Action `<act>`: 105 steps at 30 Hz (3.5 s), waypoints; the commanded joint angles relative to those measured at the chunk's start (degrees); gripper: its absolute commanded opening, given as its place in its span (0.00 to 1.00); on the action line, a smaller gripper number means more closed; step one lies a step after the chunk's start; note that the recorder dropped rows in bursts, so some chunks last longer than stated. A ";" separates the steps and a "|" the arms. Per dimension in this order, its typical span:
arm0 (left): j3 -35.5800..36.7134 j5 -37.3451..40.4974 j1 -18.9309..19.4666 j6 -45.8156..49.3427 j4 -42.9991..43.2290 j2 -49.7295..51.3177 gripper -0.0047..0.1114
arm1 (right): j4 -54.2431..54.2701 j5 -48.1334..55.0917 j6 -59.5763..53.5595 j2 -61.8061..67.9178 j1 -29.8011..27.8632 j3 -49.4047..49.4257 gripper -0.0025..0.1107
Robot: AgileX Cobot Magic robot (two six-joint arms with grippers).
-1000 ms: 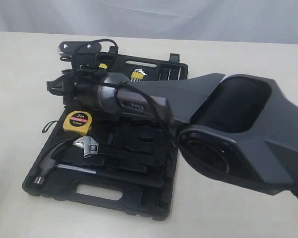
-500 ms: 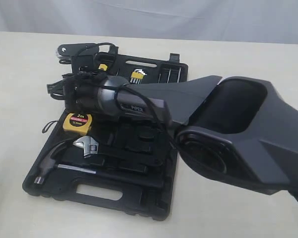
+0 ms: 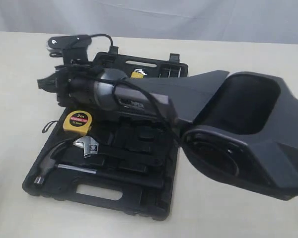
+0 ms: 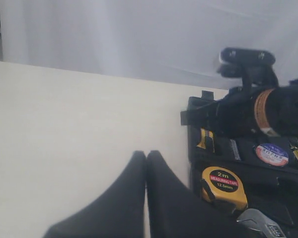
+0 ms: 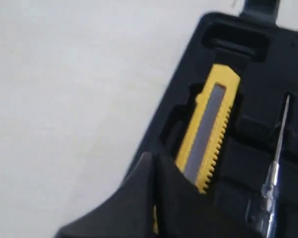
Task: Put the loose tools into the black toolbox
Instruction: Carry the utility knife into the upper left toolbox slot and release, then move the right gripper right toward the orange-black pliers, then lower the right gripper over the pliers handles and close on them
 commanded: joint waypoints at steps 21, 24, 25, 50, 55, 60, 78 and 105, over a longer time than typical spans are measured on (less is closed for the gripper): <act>-0.30 0.06 -0.33 0.02 0.31 0.23 0.04 | 38.91 35.16 -60.73 -52.42 0.91 5.83 0.02; -0.30 0.06 -0.33 0.02 0.31 0.23 0.04 | 41.34 35.16 -60.27 -58.38 -1.77 12.50 0.02; -0.30 0.06 -0.33 0.02 0.31 0.23 0.04 | 41.57 35.16 -59.63 -60.36 -2.85 15.48 0.02; -0.30 0.06 -0.33 0.02 0.31 0.23 0.04 | 50.67 9.48 -62.00 -55.26 -28.89 58.86 0.02; -0.30 0.06 -0.33 0.02 0.31 0.23 0.04 | 50.43 7.00 -62.23 -50.65 -28.89 57.99 0.02; -0.30 0.06 -0.33 0.02 0.31 0.23 0.04 | 52.32 11.04 -64.20 -47.59 -31.68 51.58 0.02; -0.30 0.06 -0.33 0.02 0.31 0.23 0.04 | 55.79 15.21 -72.77 -34.43 -38.26 37.45 0.02; -0.30 0.06 -0.33 0.02 0.31 0.23 0.04 | 60.71 13.95 -71.35 -30.94 -38.26 37.19 0.02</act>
